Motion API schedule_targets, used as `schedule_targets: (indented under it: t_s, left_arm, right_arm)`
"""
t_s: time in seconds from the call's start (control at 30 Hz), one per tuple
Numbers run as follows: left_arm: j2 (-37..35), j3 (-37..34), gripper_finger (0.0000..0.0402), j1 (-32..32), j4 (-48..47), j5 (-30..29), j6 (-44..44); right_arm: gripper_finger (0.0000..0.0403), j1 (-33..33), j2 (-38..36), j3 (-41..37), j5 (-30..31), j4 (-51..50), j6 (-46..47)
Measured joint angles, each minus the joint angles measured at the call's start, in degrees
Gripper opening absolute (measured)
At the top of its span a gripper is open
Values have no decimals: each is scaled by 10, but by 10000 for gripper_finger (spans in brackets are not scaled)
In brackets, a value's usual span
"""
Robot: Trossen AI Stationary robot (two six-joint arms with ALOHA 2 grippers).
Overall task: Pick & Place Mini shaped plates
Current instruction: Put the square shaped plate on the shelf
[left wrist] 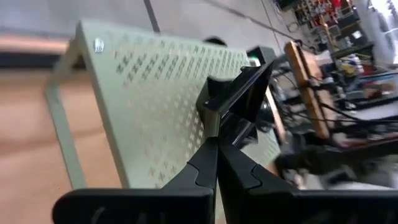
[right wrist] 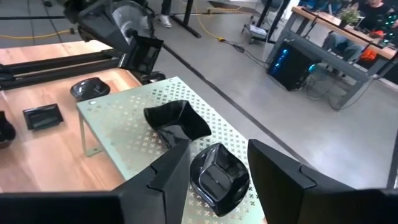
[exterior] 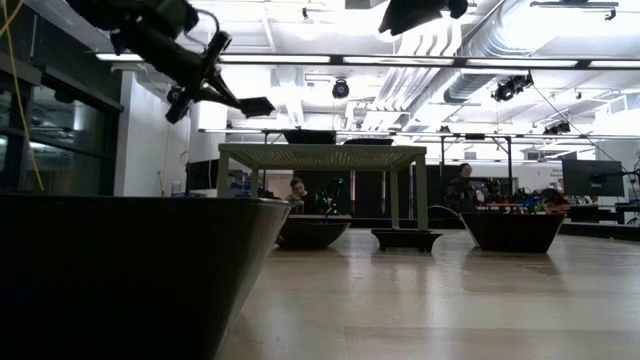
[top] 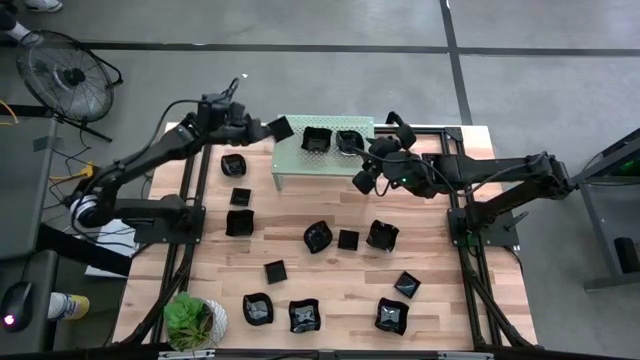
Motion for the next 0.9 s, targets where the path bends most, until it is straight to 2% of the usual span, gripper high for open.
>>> schedule_targets:
  t_s: [0.17,0.33,0.5,0.63,0.77,0.9]
  left_arm:
    - [31,0,0,59,-16,120,-29]
    - [60,20,0,83,-59,166,-34]
    - [109,85,0,82,-113,206,-12]
    - [162,159,0,81,-203,212,35]
    - [211,229,0,83,-320,190,114]
    - [237,264,0,95,-356,205,154]
  right_arm:
    - [157,0,0,0,-4,-2,-1]
    - [154,0,0,0,-4,-2,-3]
    - [158,0,0,0,-4,-2,-3]
    - [155,0,0,0,-4,-2,-3]
    - [155,0,0,0,-6,-2,-2]
    - [159,0,0,0,-16,-2,-2]
